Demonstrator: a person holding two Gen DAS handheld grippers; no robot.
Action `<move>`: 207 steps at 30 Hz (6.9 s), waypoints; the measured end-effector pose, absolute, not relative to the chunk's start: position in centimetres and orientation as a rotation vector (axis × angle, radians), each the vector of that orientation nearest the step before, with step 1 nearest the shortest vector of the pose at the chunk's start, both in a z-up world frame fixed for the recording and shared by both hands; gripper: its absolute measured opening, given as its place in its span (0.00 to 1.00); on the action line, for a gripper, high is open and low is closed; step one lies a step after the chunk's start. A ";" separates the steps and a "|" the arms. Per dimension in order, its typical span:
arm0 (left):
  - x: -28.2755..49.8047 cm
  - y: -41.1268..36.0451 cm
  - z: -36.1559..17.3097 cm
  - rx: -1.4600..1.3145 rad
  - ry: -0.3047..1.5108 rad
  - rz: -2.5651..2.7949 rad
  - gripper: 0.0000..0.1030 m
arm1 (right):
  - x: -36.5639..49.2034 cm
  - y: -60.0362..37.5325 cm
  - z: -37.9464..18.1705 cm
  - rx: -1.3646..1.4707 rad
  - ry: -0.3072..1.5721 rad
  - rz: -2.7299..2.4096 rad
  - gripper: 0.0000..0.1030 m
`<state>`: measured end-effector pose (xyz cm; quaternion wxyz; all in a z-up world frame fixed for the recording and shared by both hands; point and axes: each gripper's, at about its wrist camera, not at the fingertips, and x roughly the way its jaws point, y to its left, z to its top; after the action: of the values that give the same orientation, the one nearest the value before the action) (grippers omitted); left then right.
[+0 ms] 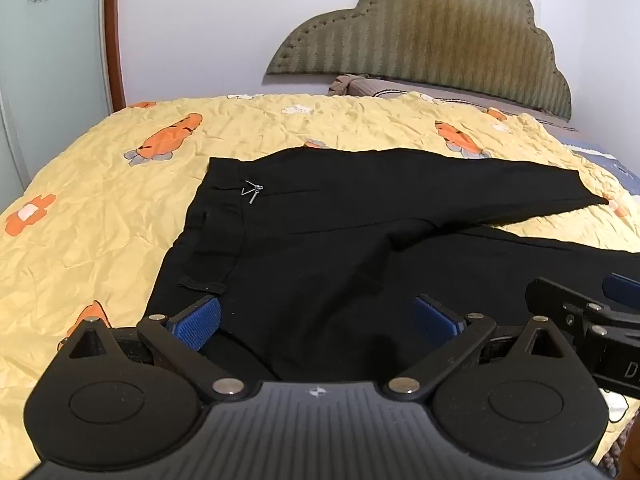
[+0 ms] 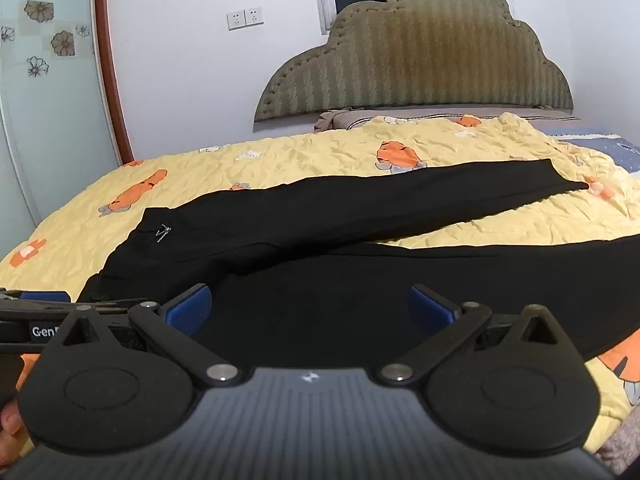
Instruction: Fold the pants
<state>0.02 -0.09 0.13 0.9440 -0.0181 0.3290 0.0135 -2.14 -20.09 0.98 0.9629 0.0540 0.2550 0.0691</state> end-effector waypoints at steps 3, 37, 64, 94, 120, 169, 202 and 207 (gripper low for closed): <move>-0.3 0.8 -0.1 -0.066 0.676 0.017 1.00 | -2.3 -20.4 0.7 0.107 0.512 0.138 1.00; 0.1 0.3 -0.1 -0.013 0.693 0.033 1.00 | -1.3 -21.5 -0.3 0.116 0.568 0.070 1.00; 1.9 0.0 -0.2 0.047 0.711 0.052 1.00 | -0.6 -21.4 0.0 0.088 0.556 0.102 1.00; 11.0 7.1 1.9 0.133 0.663 0.024 1.00 | 8.9 -17.3 2.8 -0.300 0.378 0.418 1.00; 16.0 19.7 1.7 -0.155 0.680 0.281 1.00 | 20.5 -2.7 -0.1 -0.412 0.579 1.061 0.55; 5.0 6.7 -5.0 0.105 0.823 -0.222 1.00 | 28.7 0.5 -3.0 -0.595 0.662 0.802 0.19; 22.2 9.6 0.2 0.290 0.748 -0.253 1.00 | 39.6 -16.5 -1.9 -0.467 0.916 0.995 0.07; 23.8 9.7 -0.1 0.268 0.750 -0.256 1.00 | 33.1 -16.2 -0.5 -0.670 0.760 0.930 0.05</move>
<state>23.79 9.70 -0.08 0.9137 0.1300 0.3643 -0.1243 33.09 -16.19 -0.47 0.7728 -0.3092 0.3506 0.4293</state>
